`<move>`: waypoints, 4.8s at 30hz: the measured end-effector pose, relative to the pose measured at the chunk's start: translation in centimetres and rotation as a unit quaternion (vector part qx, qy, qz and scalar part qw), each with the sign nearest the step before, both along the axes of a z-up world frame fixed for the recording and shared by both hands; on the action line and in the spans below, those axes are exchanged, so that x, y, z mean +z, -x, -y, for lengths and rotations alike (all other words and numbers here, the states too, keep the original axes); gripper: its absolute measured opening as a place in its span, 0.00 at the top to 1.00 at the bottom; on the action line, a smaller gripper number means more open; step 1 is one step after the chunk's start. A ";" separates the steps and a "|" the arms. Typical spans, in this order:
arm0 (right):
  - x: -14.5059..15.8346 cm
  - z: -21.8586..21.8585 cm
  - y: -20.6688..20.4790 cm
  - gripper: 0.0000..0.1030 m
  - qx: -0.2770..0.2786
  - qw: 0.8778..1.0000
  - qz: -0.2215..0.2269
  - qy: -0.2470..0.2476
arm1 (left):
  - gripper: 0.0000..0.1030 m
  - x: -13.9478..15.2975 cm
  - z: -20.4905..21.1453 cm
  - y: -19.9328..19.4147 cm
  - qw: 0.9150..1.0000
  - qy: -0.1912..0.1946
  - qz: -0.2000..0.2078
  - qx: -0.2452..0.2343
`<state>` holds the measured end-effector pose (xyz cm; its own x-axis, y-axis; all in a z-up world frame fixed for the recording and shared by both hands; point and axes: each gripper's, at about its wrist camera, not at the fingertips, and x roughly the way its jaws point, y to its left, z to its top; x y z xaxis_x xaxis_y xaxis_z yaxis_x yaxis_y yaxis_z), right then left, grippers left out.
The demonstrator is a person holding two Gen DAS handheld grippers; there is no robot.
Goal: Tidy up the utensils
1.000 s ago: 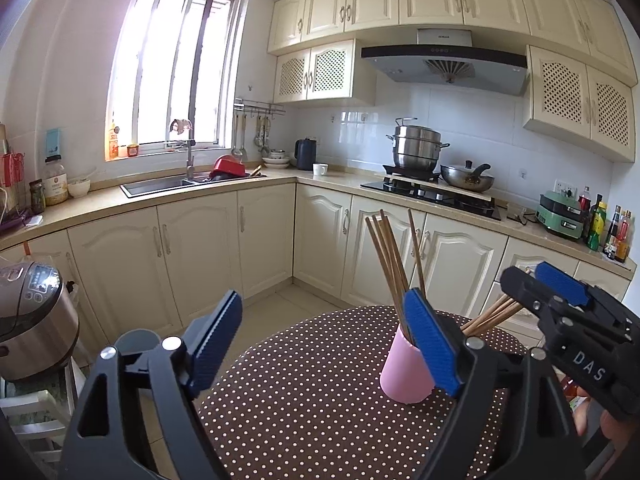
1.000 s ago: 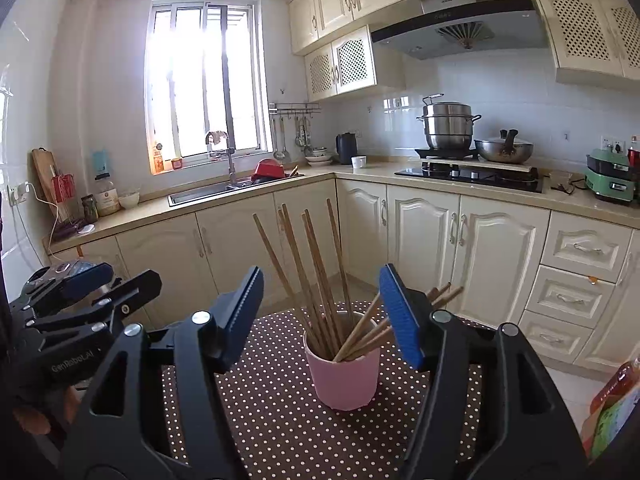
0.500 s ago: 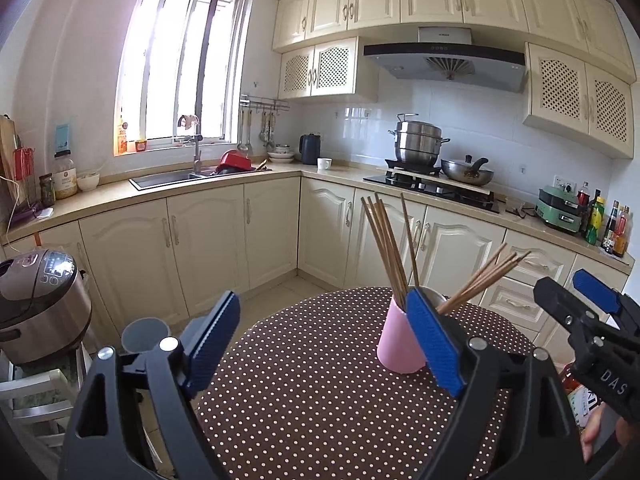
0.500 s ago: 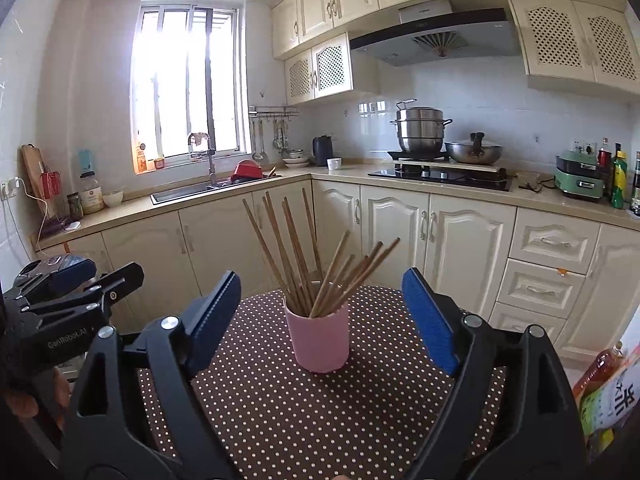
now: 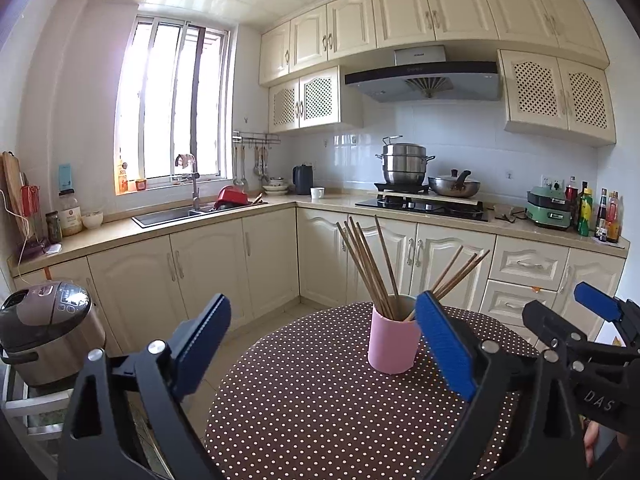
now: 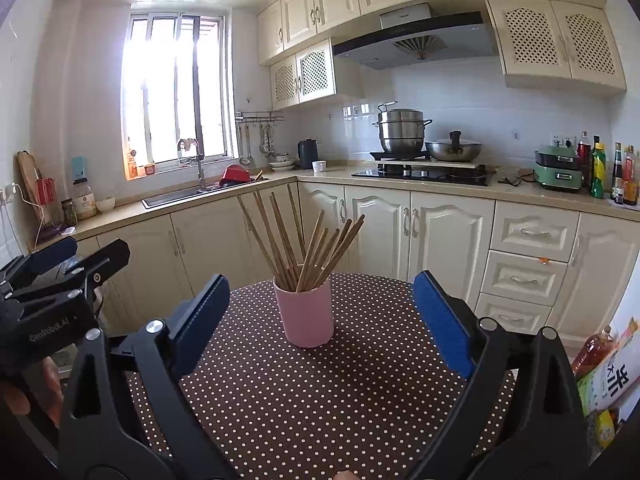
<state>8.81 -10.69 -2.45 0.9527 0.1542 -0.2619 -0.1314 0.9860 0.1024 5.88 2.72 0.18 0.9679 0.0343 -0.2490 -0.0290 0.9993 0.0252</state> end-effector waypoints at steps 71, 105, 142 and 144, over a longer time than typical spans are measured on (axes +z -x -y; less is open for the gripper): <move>2.2 -0.6 4.4 0.06 -0.021 0.998 0.059 0.022 | 0.04 2.1 0.6 4.3 0.998 -0.002 0.059 -0.016; 1.7 -0.7 4.2 0.06 -0.018 0.998 0.050 0.018 | 0.04 1.7 0.3 3.9 0.998 -0.010 0.054 -0.011; 1.0 -0.6 4.0 0.06 -0.018 0.999 0.046 0.018 | 0.04 1.0 -0.2 3.6 0.999 -0.016 0.051 -0.008; 0.9 -0.7 4.0 0.06 -0.017 0.999 0.045 0.017 | 0.04 0.8 -0.3 3.5 0.999 -0.018 0.048 -0.008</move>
